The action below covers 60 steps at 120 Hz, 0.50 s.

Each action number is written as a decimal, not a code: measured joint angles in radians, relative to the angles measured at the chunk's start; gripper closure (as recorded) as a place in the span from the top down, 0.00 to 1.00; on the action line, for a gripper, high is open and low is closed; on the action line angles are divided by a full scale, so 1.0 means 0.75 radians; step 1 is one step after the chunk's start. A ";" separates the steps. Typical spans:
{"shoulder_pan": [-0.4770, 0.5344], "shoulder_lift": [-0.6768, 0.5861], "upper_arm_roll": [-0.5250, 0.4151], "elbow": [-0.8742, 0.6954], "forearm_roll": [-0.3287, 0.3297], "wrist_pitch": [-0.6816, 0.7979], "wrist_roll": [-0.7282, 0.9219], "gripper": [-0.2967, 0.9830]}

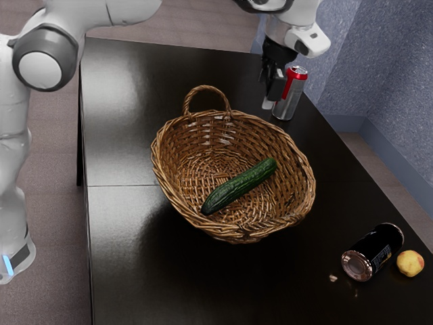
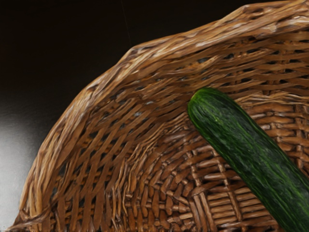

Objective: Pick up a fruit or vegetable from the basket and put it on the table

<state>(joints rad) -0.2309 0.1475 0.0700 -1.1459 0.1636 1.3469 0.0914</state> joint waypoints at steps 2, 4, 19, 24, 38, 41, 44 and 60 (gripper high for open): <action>0.003 0.001 -0.001 -0.001 0.000 -0.001 -0.005 0.77; 0.005 0.001 -0.002 -0.001 0.000 -0.003 -0.010 0.77; 0.010 0.008 -0.005 -0.006 -0.017 -0.010 -0.041 0.77; 0.017 0.011 -0.003 -0.017 -0.032 -0.012 -0.050 0.77; 0.021 0.022 0.007 -0.088 -0.066 -0.015 -0.075 0.77; 0.015 0.023 0.008 -0.100 -0.066 -0.016 -0.082 0.77; 0.004 0.024 0.008 -0.110 -0.066 -0.016 -0.092 0.77; -0.039 0.027 0.003 -0.216 -0.073 0.044 -0.171 0.77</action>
<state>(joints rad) -0.2599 0.1678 0.0722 -1.3082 0.1087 1.3796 -0.0366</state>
